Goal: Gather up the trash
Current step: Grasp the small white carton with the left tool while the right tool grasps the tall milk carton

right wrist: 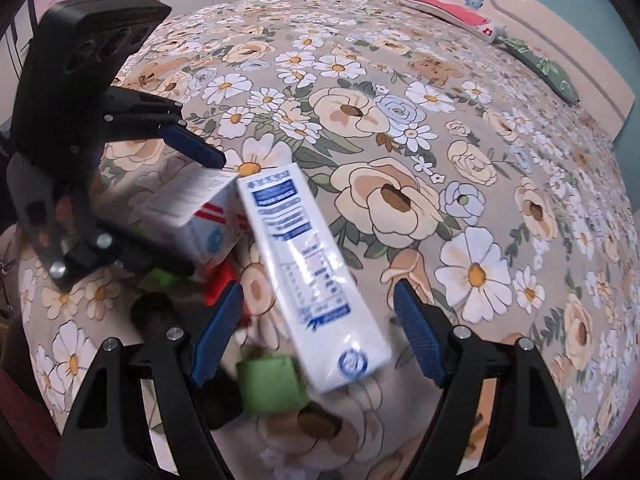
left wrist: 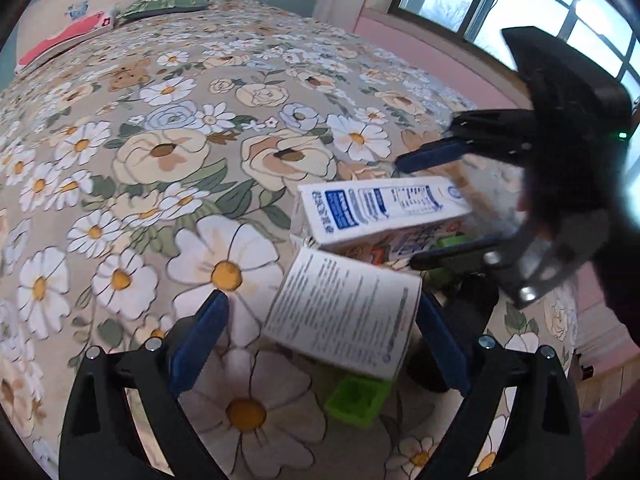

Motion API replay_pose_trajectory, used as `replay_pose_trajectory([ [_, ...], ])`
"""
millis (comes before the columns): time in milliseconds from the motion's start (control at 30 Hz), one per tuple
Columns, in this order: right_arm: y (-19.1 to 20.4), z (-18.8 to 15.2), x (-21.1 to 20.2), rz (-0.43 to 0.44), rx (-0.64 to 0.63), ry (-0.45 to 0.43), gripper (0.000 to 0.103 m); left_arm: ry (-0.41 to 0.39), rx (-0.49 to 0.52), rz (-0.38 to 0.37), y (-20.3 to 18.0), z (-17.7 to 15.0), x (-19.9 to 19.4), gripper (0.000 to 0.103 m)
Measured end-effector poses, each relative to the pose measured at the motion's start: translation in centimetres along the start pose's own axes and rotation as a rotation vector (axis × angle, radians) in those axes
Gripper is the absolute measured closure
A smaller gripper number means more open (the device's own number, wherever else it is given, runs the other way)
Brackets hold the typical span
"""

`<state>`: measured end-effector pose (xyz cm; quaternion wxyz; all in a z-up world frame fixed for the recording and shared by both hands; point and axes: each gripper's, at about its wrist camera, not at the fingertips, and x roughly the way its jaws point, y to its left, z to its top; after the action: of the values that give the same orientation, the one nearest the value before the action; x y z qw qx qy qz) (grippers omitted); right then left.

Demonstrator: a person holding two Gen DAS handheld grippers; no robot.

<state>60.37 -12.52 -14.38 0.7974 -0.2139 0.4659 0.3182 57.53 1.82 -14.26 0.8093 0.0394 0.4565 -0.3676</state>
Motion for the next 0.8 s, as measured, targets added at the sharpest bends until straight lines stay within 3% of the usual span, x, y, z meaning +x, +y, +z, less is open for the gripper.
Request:
replay_pose_trajectory([
  [133,-0.1,0.4,1.7,0.026,-0.013,0.031,0.049,-0.009,0.002,-0.009,-0.1,0.0,0.5,0.009],
  [200,0.1,0.6,2.1,0.036,-0.026,0.038,0.056,-0.001,0.003,-0.019,-0.2,-0.1,0.7,0.020],
  [267,0.3,0.7,2.4,0.048,-0.022,0.039,0.063,0.014,-0.004,-0.019,-0.1,-0.1,0.8,0.042],
  [600,-0.3,0.3,0.8,0.021,0.059,0.019,0.064,-0.051,-0.080,0.018,0.2,0.5,-1.9,0.043],
  [800,0.1,0.9,-2.9,-0.039,0.069,-0.021,0.065,-0.084,-0.111,0.087,-1.5,1.5,-5.1,0.043],
])
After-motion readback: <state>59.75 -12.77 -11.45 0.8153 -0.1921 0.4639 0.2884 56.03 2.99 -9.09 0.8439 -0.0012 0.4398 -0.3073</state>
